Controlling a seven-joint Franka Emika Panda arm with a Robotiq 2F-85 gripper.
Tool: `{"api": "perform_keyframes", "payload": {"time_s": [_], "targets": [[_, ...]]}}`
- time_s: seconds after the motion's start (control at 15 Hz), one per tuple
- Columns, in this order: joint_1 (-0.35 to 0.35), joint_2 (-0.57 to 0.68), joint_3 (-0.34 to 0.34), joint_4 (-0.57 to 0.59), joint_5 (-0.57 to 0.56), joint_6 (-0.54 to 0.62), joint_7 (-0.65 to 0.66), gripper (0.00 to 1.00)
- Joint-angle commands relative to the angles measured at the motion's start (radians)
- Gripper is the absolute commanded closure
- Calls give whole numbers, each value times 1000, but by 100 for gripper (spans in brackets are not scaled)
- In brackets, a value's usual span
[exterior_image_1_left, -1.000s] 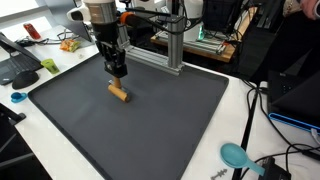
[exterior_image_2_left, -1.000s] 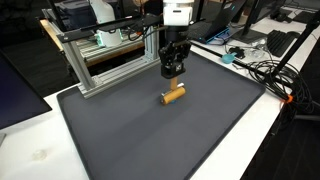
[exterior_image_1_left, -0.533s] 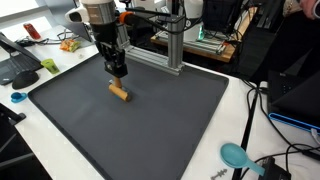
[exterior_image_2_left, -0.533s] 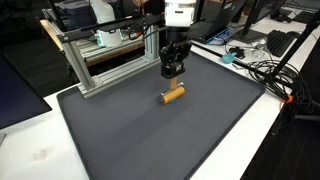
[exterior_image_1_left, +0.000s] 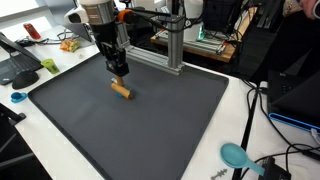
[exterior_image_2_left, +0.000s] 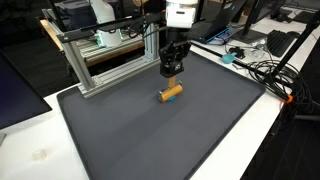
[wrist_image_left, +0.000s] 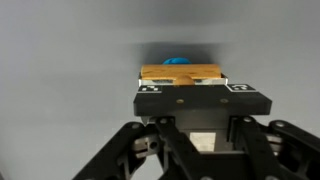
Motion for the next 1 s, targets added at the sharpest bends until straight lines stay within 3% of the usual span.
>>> {"api": "perform_keyframes", "payload": {"time_s": [0.0,0.2,0.4,0.93], "targets": [[-11,53,13,1,36,-83,-31,78],[-11,54,15,9,38,-119,-35,78],[-10,49,13,2,32,-85,-31,78],[-5,27,9,-47,14,135,-23,78]]}}
